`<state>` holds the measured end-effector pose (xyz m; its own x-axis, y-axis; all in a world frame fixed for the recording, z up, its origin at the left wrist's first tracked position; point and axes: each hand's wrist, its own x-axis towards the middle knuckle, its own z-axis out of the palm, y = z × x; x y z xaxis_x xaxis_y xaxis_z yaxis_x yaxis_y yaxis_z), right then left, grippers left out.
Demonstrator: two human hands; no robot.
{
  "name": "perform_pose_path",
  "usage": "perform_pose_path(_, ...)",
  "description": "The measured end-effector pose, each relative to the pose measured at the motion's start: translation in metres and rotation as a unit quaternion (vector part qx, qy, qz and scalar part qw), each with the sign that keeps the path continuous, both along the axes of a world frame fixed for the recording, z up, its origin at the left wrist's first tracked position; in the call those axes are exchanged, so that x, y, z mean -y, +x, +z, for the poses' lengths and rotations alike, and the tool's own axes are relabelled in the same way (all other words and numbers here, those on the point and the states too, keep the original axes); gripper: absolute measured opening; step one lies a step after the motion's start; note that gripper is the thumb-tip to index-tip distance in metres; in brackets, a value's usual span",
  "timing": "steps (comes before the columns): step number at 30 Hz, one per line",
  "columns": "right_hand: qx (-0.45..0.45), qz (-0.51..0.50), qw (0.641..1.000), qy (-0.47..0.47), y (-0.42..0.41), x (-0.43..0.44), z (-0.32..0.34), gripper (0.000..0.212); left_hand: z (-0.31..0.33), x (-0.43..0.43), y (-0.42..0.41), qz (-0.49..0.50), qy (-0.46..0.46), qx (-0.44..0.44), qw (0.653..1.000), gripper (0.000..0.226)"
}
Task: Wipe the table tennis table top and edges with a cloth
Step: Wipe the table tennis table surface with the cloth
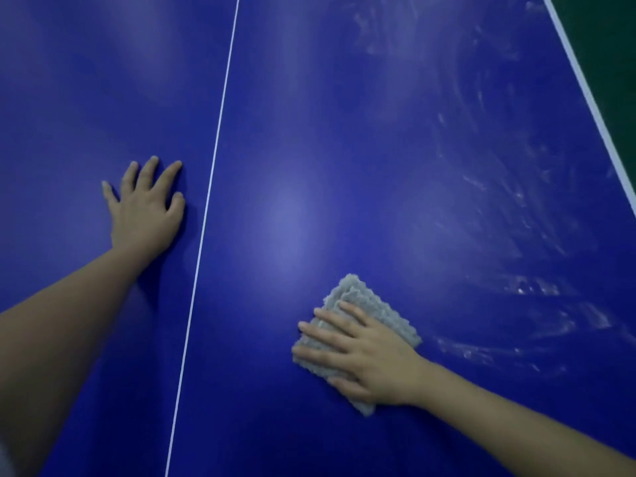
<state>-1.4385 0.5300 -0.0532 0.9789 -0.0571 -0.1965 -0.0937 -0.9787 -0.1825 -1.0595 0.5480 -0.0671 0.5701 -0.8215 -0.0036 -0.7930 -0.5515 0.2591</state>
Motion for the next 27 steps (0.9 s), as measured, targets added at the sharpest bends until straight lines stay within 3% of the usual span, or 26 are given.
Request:
perform_pose_path(2, -0.012, 0.014, 1.000, -0.008, -0.003, 0.017, 0.002, 0.056, 0.002, -0.002, 0.000, -0.007, -0.014, -0.007, 1.000, 0.047)
perform_pose_path(4, 0.002, -0.105, 0.994, -0.038, 0.002, 0.049, 0.002, 0.055, 0.009, -0.009, -0.004, -0.052, -0.040, -0.019, 0.998, 0.045)
perform_pose_path(7, -0.015, -0.394, 0.916, -0.079, 0.005, 0.099, 0.000, 0.052, 0.019, -0.030, -0.029, -0.145, -0.026, -0.042, 0.988, 0.046)
perform_pose_path(9, -0.022, -0.500, 0.864, -0.054, 0.009, 0.102, 0.000, 0.053, 0.021, -0.053, -0.061, -0.175, -0.001, -0.043, 0.984, 0.045)
perform_pose_path(11, -0.030, -0.512, 0.857, -0.046, 0.022, 0.077, -0.001, 0.055, 0.020, -0.079, -0.096, -0.181, 0.006, -0.048, 0.982, 0.046)
perform_pose_path(15, -0.038, -0.395, 0.917, -0.044, 0.045, -0.035, -0.001, 0.056, 0.015, -0.123, -0.146, -0.172, 0.031, -0.037, 0.984, 0.062)
perform_pose_path(18, -0.007, -0.295, 0.955, -0.020, 0.046, -0.123, 0.005, 0.057, 0.011, -0.143, -0.158, -0.169, 0.046, -0.018, 0.984, 0.060)
perform_pose_path(21, -0.038, -0.229, 0.973, -0.011, 0.029, -0.146, 0.009, 0.057, 0.009, -0.150, -0.156, -0.184, 0.035, -0.006, 0.982, 0.057)
perform_pose_path(23, -0.033, -0.275, 0.960, -0.037, 0.011, -0.126, 0.010, 0.053, 0.008, -0.151, -0.155, -0.184, 0.029, -0.009, 0.983, 0.053)
perform_pose_path(27, -0.034, -0.472, 0.880, -0.046, -0.035, -0.068, 0.006, 0.053, 0.003, -0.150, -0.156, -0.180, 0.014, -0.008, 0.983, 0.050)
